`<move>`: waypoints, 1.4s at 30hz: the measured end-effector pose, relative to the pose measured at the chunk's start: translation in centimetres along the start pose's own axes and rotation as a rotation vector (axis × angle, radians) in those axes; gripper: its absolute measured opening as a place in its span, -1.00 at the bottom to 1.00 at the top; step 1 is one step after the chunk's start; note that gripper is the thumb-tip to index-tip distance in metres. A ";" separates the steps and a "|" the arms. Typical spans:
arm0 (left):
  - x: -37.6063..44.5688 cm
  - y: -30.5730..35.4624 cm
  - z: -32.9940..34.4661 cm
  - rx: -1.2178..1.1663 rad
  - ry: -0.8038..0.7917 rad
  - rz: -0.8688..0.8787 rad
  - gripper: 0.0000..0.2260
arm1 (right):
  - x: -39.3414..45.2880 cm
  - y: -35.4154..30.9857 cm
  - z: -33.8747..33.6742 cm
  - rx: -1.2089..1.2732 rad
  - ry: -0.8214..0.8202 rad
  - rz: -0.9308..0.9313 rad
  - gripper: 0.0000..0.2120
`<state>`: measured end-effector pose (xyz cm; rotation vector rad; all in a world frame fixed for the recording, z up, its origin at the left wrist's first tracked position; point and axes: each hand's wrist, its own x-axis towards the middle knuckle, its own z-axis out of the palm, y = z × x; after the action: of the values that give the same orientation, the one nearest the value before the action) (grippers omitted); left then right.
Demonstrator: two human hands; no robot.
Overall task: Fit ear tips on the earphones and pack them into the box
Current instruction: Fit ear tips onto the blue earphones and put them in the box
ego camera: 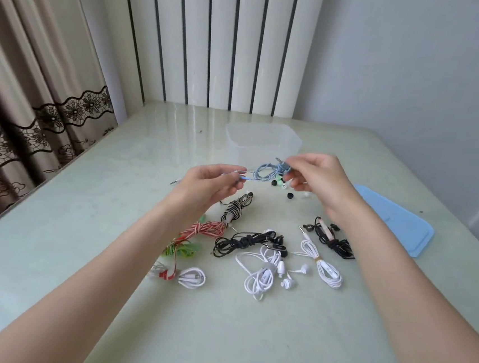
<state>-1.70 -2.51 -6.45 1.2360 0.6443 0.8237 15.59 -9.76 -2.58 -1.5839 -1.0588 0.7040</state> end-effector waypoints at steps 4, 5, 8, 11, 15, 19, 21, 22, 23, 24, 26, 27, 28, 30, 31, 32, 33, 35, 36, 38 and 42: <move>0.0 -0.5 -1.3 0.012 0.154 0.003 -0.90 | -1.0 2.0 1.2 -0.167 -0.276 0.122 -0.90; 0.0 -0.6 -1.1 0.061 0.169 0.011 -0.90 | -1.1 2.5 1.5 -0.237 -0.337 0.123 -0.94; 0.5 -1.2 0.1 0.244 0.167 0.047 -0.89 | -0.5 3.6 1.4 -0.480 -0.305 0.002 -0.89; 1.2 -1.9 1.6 0.478 0.191 0.121 -0.90 | 1.0 3.7 -0.3 -0.620 0.008 -0.079 -0.85; 2.0 -2.9 3.2 0.585 0.169 0.168 -0.90 | 3.2 4.5 -1.8 -0.662 0.185 -0.070 -0.79; 2.5 -3.4 3.3 0.636 0.113 0.176 -0.82 | 4.1 6.1 -1.8 -0.723 0.145 -0.041 -0.79; 3.1 -3.3 2.9 0.620 0.072 0.158 -0.80 | 4.4 6.7 -2.0 -0.752 0.125 -0.040 -0.81; 3.4 -3.1 2.6 0.606 0.066 0.155 -0.79 | 4.6 6.9 -2.0 -0.762 0.118 -0.045 -0.82; 3.6 -3.0 2.3 0.581 0.072 0.153 -0.79 | 4.8 7.0 -2.1 -0.767 0.120 -0.054 -0.81; 3.9 -2.9 2.1 0.546 0.083 0.151 -0.80 | 5.0 7.1 -2.1 -0.764 0.133 -0.063 -0.81; 4.1 -3.0 1.8 0.478 0.093 0.133 -0.82 | 5.2 7.4 -1.8 -0.740 0.175 -0.080 -0.83; 4.0 -3.1 1.8 0.461 0.091 0.121 -0.83 | 5.2 7.5 -1.6 -0.726 0.191 -0.087 -0.83; 4.0 -3.2 1.8 0.455 0.089 0.113 -0.84 | 5.3 7.7 -1.4 -0.713 0.195 -0.089 -0.84; 4.1 -3.3 2.0 0.449 0.085 0.121 -0.85 | 5.4 7.8 -1.3 -0.713 0.177 -0.093 -0.84; 4.2 -3.3 2.1 0.438 0.087 0.124 -0.84 | 5.5 7.9 -1.4 -0.726 0.162 -0.092 -0.84; 4.3 -3.2 2.1 0.423 0.089 0.124 -0.84 | 5.6 7.9 -1.5 -0.733 0.153 -0.090 -0.85; 4.4 -3.3 2.0 0.400 0.090 0.117 -0.84 | 5.7 7.9 -1.6 -0.728 0.145 -0.084 -0.86; 4.5 -3.4 1.6 0.344 0.085 0.106 -0.87 | 5.7 8.0 -1.7 -0.698 0.135 -0.076 -0.88; 4.5 -3.6 1.5 0.323 0.084 0.103 -0.89 | 5.7 8.1 -1.7 -0.692 0.128 -0.075 -0.89; 4.4 -3.8 1.3 0.322 0.094 0.100 -0.95 | 5.6 8.2 -1.9 -0.702 0.140 -0.086 -0.90; 4.2 -3.8 1.4 0.316 0.165 0.077 -0.95 | 5.1 6.5 -1.2 -0.450 0.228 -0.144 -0.91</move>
<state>2.48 -0.28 -9.83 1.4960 0.8897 0.9184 20.64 -6.02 -8.14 -1.8916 -1.1994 0.1840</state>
